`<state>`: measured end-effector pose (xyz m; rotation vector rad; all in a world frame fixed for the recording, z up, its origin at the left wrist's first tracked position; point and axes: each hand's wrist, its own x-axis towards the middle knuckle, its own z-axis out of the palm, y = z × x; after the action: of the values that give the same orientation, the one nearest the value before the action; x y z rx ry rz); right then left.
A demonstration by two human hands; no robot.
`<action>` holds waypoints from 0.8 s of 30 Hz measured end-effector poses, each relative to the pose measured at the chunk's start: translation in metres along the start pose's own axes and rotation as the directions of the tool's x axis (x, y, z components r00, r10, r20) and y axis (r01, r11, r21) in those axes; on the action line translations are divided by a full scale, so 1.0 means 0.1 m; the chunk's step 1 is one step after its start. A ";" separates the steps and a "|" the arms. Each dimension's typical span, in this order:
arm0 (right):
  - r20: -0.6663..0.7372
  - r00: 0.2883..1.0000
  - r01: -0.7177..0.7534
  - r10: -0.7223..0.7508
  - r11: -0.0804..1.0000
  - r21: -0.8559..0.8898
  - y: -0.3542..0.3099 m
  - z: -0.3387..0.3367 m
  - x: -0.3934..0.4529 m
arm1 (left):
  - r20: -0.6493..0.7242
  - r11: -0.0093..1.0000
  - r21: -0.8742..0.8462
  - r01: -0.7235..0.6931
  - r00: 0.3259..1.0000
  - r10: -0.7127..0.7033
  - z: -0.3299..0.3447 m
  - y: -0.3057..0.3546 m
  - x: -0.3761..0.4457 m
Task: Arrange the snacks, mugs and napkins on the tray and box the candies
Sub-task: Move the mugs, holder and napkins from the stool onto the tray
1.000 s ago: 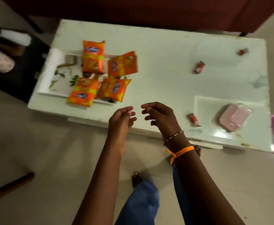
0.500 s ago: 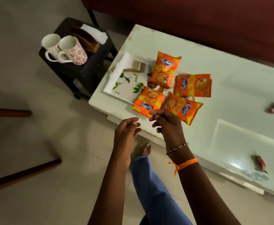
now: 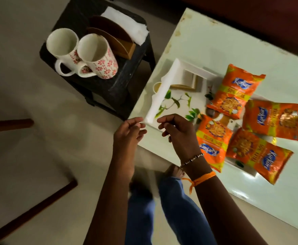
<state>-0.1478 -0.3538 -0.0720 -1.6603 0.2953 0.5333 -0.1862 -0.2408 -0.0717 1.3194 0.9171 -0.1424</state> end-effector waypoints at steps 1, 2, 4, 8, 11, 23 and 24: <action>0.008 1.000 -0.012 0.012 1.000 -0.008 -0.03 0.13 0.07 | -0.020 1.000 -0.014 0.005 1.000 -0.005 -0.10 0.07 0.10; 0.016 0.999 -0.028 0.028 1.000 -0.013 -0.06 0.27 0.14 | -0.031 1.000 -0.026 0.015 0.999 -0.016 -0.20 0.15 0.19; 0.039 0.998 -0.050 0.050 0.999 -0.007 -0.15 0.54 0.26 | -0.033 0.998 -0.054 0.039 0.999 -0.041 -0.40 0.32 0.39; 0.073 0.995 -0.069 0.070 0.998 -0.004 -0.37 1.05 0.51 | -0.030 0.996 -0.068 0.057 0.998 -0.059 -0.75 0.63 0.79; 0.037 0.992 -0.125 0.122 0.990 0.063 -0.48 1.45 0.70 | -0.081 0.996 -0.080 0.045 0.995 -0.052 -1.04 0.83 1.12; -0.254 0.941 -0.155 0.225 0.951 0.269 -0.67 2.43 1.17 | 0.100 0.939 0.325 -0.113 0.991 0.085 -1.59 1.21 1.86; -0.263 0.939 -0.141 0.222 0.945 0.294 -0.68 2.45 1.17 | 0.112 0.939 0.319 -0.131 0.989 0.099 -1.58 1.21 1.86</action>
<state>-0.0579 -0.0896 -0.0940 -1.4473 0.7172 0.3627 -0.0733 0.0060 -0.0934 1.6551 0.7534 -0.2726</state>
